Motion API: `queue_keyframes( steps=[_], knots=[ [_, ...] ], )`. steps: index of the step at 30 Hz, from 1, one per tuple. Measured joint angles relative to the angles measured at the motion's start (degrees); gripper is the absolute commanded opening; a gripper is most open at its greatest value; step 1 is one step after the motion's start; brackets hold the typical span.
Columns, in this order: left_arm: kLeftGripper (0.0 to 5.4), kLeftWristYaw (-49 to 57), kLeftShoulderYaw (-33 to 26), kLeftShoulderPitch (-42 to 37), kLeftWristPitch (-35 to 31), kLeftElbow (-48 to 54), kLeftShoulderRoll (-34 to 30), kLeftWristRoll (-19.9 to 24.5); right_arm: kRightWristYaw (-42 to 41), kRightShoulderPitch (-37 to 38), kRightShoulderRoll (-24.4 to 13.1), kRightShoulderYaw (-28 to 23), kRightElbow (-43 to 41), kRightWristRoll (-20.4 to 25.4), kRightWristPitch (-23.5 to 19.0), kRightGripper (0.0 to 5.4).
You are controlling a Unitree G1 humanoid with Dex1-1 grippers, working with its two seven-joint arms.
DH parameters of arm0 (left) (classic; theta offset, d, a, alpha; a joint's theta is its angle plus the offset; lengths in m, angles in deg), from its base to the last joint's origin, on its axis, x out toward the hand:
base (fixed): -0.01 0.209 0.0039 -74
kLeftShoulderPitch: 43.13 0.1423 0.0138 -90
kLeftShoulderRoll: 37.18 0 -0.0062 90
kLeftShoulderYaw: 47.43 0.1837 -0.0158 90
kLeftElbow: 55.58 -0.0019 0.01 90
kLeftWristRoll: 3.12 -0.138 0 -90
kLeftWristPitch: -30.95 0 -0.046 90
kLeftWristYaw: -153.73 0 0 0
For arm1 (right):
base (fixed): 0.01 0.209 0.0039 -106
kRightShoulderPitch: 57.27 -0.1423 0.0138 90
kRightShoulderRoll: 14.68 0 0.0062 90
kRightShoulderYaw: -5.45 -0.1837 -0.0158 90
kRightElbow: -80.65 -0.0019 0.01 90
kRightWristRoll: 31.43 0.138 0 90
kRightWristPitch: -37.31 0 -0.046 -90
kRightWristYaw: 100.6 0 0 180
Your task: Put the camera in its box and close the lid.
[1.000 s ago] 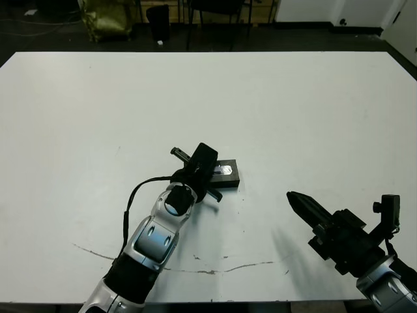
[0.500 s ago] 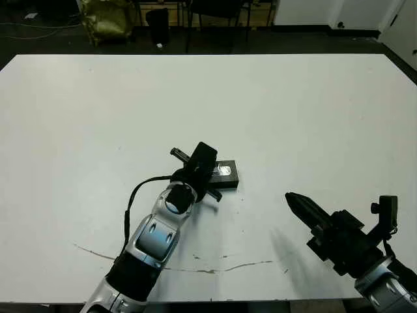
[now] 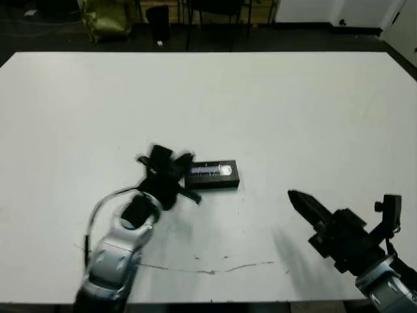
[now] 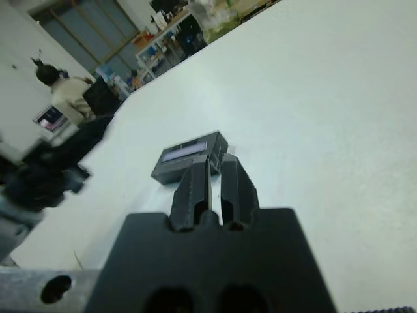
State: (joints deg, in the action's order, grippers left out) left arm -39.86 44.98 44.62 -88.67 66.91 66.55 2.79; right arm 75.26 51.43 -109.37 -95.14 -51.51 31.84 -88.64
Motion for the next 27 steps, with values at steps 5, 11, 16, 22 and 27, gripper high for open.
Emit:
queue_keyframes(
  steps=[5,11,16,22,27],
  knots=[
    [0.02,1.1,-13.6,4.8,2.3,6.5,0.5,11.0,5.3,-2.8,-0.2,-0.4,0.2,-0.3,-0.7,0.00],
    [0.02,3.4,-23.8,12.3,6.8,9.4,0.5,18.1,1.3,-5.8,0.4,0.0,4.7,-7.3,2.9,0.00],
    [0.02,6.0,-23.1,17.4,15.3,7.8,2.4,14.2,-3.3,-8.6,3.3,2.4,10.5,-17.8,11.1,0.00],
    [0.02,8.5,-20.0,19.8,23.4,2.6,4.0,8.6,-2.5,-9.4,6.9,5.1,12.4,-32.0,18.9,0.00],
    [0.02,10.5,-18.1,20.3,25.5,-0.2,5.3,7.3,-1.5,-9.0,10.2,7.0,13.7,-40.3,25.1,0.00]
  ],
)
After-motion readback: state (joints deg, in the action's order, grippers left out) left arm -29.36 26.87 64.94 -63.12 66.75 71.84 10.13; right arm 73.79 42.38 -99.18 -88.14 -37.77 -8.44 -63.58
